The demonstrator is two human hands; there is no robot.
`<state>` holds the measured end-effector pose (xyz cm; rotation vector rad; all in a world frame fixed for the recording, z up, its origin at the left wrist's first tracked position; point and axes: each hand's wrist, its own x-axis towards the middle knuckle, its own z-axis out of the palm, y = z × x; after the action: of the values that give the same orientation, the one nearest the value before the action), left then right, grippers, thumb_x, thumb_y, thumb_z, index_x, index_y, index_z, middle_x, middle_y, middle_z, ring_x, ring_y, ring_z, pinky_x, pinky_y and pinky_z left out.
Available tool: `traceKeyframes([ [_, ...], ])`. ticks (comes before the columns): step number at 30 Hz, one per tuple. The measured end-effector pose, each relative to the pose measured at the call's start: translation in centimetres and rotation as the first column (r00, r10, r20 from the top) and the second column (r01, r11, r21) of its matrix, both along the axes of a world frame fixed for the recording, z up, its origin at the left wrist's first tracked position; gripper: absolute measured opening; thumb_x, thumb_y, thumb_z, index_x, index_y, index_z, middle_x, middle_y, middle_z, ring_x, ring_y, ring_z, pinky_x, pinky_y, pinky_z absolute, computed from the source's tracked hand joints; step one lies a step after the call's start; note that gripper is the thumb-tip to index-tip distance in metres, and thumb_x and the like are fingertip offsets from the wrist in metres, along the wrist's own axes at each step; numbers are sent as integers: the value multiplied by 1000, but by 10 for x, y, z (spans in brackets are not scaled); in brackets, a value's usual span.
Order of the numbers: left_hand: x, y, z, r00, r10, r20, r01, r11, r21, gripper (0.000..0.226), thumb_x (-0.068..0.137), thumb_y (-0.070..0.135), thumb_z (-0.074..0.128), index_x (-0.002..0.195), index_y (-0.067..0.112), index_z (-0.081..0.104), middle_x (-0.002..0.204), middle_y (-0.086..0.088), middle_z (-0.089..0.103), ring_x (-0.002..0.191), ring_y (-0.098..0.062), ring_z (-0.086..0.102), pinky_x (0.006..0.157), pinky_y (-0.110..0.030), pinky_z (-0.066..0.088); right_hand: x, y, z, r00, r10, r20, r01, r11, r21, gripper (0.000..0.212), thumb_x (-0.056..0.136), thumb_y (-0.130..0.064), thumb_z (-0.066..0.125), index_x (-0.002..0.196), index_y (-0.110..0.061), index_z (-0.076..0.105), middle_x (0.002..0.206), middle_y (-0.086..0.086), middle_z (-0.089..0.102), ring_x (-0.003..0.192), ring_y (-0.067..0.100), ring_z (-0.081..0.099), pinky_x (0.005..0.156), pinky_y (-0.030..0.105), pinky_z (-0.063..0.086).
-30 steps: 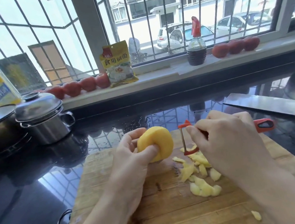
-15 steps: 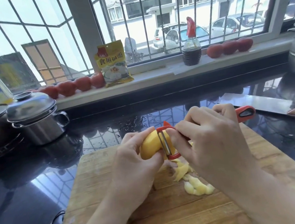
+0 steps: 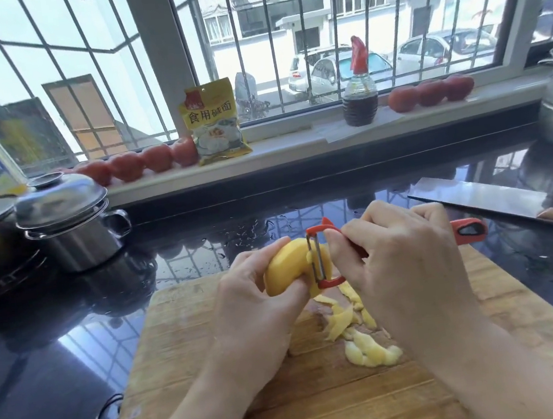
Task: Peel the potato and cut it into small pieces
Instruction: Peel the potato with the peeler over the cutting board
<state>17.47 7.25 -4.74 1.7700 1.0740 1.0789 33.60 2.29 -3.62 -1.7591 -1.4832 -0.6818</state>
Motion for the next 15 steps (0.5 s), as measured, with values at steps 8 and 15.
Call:
traceKeyframes([
  [8, 2, 8, -8, 994, -5, 107, 12, 998, -65, 46, 79, 21, 84, 121, 36, 74, 112, 6, 77, 101, -10, 73, 86, -22, 56, 2, 5, -4, 995, -23, -99, 19, 999, -43, 47, 100, -40, 52, 57, -21, 58, 56, -7, 42, 48, 21, 42, 62, 36, 40],
  [15, -4, 14, 2, 927, 35, 372, 52, 974, -221, 36, 87, 3, 75, 117, 22, 77, 107, 0, 80, 103, -20, 76, 92, -45, 60, 17, -1, -3, 989, -95, -115, 63, 965, -254, 46, 97, -46, 45, 64, -27, 70, 63, -9, 56, 61, 16, 47, 69, 32, 37],
])
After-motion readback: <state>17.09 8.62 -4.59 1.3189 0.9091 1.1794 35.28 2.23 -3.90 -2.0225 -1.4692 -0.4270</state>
